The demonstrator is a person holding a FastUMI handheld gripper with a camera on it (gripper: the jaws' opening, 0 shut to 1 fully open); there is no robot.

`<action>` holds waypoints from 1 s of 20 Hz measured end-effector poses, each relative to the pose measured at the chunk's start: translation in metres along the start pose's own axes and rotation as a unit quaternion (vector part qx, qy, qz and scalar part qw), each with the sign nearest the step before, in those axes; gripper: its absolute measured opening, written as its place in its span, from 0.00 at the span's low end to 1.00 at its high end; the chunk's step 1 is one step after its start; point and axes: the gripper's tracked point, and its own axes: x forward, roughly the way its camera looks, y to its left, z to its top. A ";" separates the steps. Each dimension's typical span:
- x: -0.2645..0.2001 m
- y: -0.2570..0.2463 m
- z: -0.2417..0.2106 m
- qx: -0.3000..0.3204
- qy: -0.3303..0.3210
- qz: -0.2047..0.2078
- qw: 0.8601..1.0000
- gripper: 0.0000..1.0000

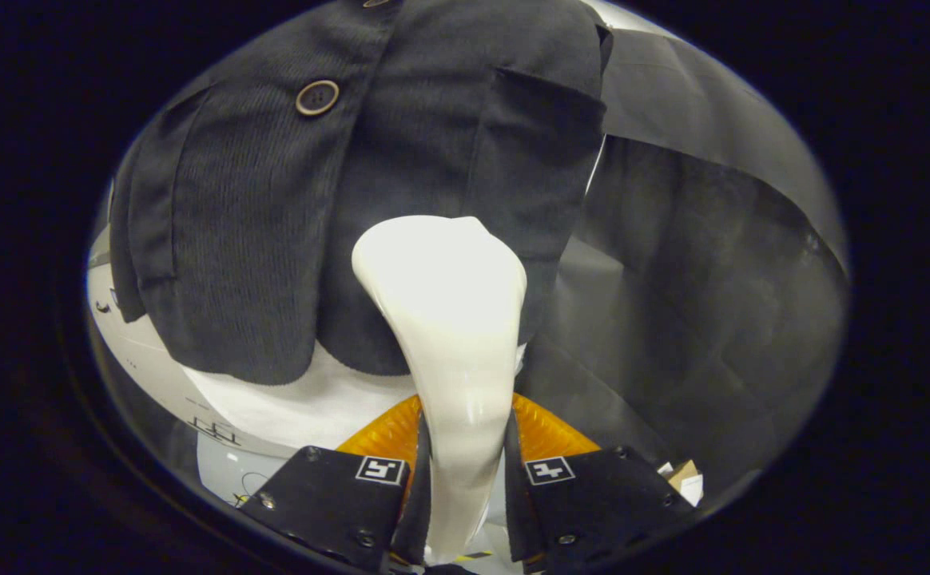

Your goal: Iron the clothes twice with a garment steamer, once on the left side and once on the right side.

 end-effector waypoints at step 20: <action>-0.018 0.009 0.000 0.035 0.000 0.084 0.996 0.41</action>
